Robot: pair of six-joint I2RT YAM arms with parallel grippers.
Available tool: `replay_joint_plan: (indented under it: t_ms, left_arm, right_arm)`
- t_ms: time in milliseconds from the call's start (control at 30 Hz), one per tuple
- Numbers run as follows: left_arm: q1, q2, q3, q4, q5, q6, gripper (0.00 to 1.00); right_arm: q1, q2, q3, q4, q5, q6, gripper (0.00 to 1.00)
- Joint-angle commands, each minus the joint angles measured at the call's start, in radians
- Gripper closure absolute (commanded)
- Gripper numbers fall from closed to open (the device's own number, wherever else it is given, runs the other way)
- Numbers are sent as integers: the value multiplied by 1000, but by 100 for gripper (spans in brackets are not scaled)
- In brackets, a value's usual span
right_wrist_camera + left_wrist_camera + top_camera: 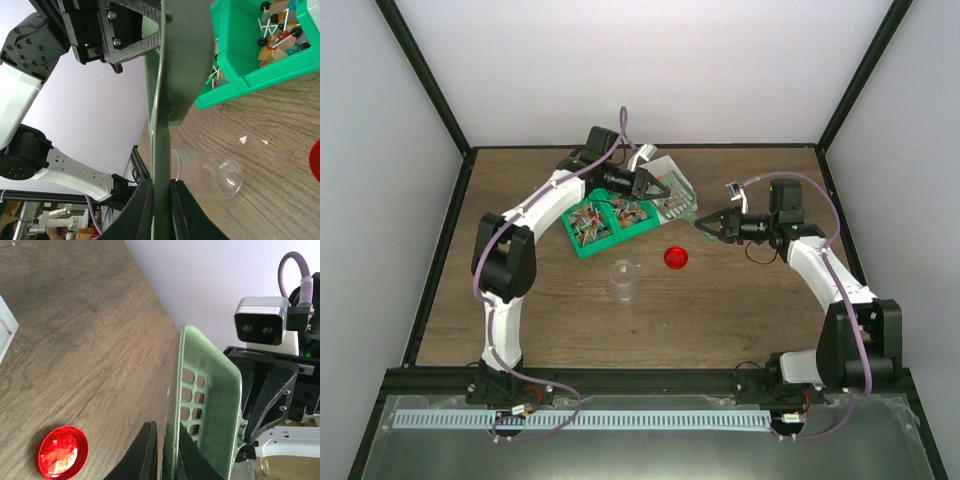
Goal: Pack the candies
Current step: Scoop the fake candies from the storage box.
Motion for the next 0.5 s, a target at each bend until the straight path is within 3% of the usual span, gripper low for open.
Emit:
replay_joint_plan:
  t_ms: [0,167,467]
  left_arm:
    - [-2,14,14,24,14,-17,96]
    - [-4,-23,-67,176,20,-129,96]
    - [-5,-33,-134,260,47,-199,96]
  right_arm:
    - [9,-23,-1,20,-11,5,88]
    - [9,-35,-6,40,11,30,76]
    - [9,-58,-48,192,12,151,74]
